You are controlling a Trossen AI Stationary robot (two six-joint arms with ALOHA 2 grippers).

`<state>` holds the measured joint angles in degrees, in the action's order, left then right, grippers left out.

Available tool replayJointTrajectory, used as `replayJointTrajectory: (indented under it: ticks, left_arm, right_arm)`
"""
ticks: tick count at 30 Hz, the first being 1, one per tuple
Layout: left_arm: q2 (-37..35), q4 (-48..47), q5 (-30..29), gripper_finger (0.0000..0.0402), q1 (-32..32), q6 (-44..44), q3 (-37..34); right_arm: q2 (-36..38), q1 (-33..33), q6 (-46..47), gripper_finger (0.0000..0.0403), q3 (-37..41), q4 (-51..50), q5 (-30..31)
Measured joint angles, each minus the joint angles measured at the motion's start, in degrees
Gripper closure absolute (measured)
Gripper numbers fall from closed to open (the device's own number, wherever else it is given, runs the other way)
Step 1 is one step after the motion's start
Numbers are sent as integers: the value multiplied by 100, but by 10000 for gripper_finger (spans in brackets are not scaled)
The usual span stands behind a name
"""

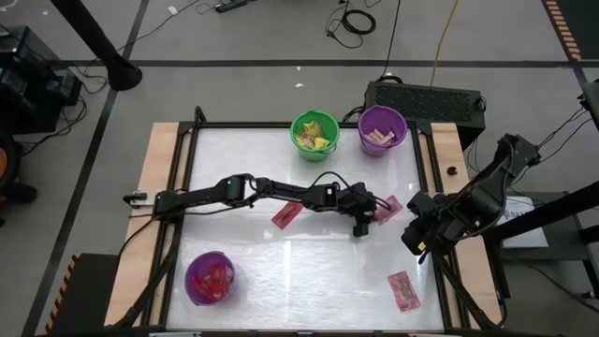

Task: Sort candy by brand, put in halloween buckets
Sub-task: Put the red candy into the bottom violet bucket

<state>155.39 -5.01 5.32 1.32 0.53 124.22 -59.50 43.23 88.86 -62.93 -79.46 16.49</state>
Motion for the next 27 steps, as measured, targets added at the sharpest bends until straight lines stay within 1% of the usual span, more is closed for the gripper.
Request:
replayJointTrajectory:
  ticks: [4,7,8,11,15,19,23,27]
  left_arm:
    - [-2,-73,48,301,4,-242,-3]
    - [-44,-229,640,372,85,-495,-8]
    - [-89,-329,805,386,103,-618,-17]
    - [-228,-473,1049,392,112,-762,-43]
    - [-548,-718,1255,398,100,-601,-79]
    - [-1174,-997,1237,398,84,-578,-57]
    - [-1720,-1804,1170,399,12,-576,-40]
    - [-2244,-2828,1128,400,-162,-622,-61]
  right_arm:
    - [-145,0,-67,298,-1,32,0]
    - [-296,-1,-275,298,-1,197,-9]
    - [-347,1,-349,298,-1,263,-10]
    - [-508,4,-579,298,-1,497,-11]
    - [-741,77,-769,298,-1,853,-24]
    - [-952,377,-774,298,-1,1312,-24]
    - [-1154,771,-774,298,-1,1616,70]
    - [-1228,1245,-577,298,0,1632,290]
